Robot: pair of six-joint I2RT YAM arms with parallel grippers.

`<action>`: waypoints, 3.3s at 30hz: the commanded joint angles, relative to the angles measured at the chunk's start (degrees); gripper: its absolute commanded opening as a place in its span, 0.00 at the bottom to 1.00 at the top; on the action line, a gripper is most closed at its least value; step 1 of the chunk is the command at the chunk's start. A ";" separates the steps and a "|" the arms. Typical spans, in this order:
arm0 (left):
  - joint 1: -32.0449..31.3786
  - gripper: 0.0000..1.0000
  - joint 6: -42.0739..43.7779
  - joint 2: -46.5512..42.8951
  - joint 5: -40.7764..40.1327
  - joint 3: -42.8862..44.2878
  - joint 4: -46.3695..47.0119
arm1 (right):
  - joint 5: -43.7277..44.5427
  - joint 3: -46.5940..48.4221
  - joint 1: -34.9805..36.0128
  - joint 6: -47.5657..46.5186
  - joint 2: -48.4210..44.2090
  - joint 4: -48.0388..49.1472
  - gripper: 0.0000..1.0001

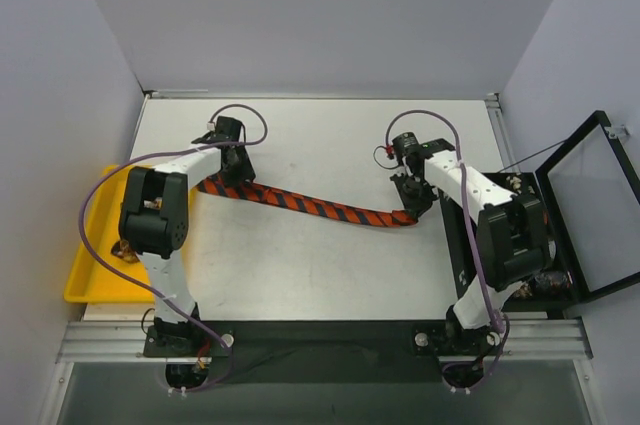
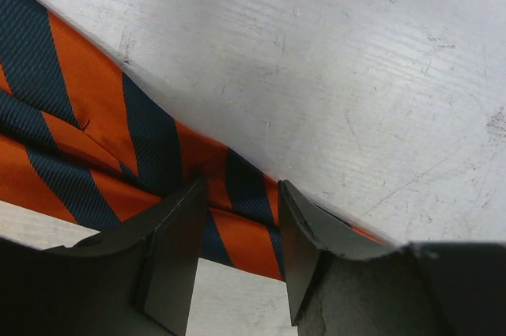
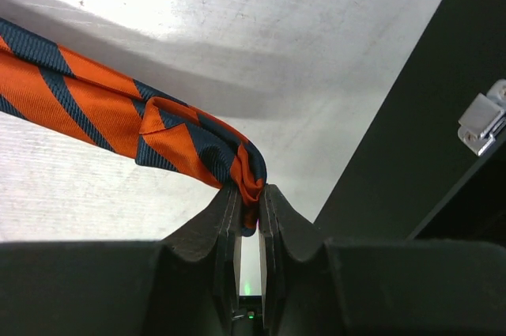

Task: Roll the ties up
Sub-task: Roll the tie

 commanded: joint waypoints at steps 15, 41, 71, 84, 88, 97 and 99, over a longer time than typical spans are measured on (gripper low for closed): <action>-0.34 0.55 -6.12 -13.65 7.21 -3.56 -0.55 | 14.71 7.91 5.16 -3.54 9.54 -8.26 0.00; -1.92 0.55 -4.36 -25.96 6.86 -17.19 -0.11 | 38.02 24.26 19.66 16.14 27.91 -31.38 0.00; -2.80 0.55 -4.27 -27.37 7.74 -18.42 0.16 | 21.33 34.37 24.50 25.20 37.32 -30.34 0.08; -3.06 0.55 -4.27 -27.90 8.26 -18.95 0.25 | 22.11 33.58 20.64 28.63 35.65 -28.40 0.10; -3.67 0.55 -4.53 -27.37 8.26 -18.33 0.77 | 22.38 32.88 19.58 30.03 35.30 -28.22 0.10; -7.54 0.55 -4.80 -18.43 6.16 -11.92 5.69 | 20.18 31.99 18.44 29.86 34.16 -26.64 0.08; -7.63 0.55 -5.06 -16.48 4.24 -9.91 5.96 | 19.74 31.91 18.26 29.77 34.16 -26.46 0.08</action>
